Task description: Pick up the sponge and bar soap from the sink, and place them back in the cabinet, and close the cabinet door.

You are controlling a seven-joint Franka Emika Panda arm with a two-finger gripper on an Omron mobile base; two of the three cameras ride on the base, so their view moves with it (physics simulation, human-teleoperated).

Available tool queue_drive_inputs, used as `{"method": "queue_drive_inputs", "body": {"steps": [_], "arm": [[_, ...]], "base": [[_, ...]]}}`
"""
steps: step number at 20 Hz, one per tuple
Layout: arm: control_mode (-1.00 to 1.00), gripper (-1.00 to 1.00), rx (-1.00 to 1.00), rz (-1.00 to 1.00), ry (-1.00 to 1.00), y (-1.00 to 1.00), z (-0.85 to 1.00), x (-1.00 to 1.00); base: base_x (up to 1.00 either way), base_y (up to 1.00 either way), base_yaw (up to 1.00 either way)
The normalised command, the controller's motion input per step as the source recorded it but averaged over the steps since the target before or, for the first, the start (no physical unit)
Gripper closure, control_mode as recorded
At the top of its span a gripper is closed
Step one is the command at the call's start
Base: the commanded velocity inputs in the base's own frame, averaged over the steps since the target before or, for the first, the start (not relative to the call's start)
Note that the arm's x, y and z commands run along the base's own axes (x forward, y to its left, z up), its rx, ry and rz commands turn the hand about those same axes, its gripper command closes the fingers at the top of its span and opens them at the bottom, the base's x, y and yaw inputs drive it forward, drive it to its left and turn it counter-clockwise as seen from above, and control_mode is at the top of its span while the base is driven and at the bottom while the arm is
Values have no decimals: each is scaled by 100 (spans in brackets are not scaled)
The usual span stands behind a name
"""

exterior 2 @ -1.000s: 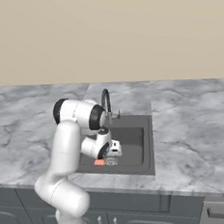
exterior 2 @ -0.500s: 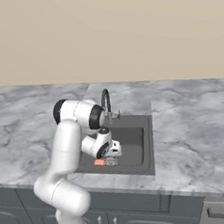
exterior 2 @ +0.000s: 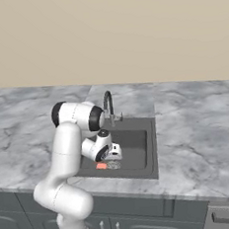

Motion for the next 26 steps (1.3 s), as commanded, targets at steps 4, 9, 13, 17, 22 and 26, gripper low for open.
{"method": "queue_drive_inputs", "body": {"steps": [4, 9, 13, 17, 22, 26], "arm": [[-100, -100, 0, 0, 0, 3, 0, 0], [-100, -100, 0, 0, 0, 0, 0, 0], [-100, -100, 0, 0, 2, 0, 0, 0], [-100, -100, 0, 0, 2, 0, 0, 0], [-100, -100, 0, 0, 3, 3, 0, 0], [-100, -100, 0, 0, 1, 5, 0, 0]], "base": [[0, 0, 0], [0, 0, 0], [0, 0, 0], [0, 0, 0], [0, 0, 0], [0, 0, 0]]}}
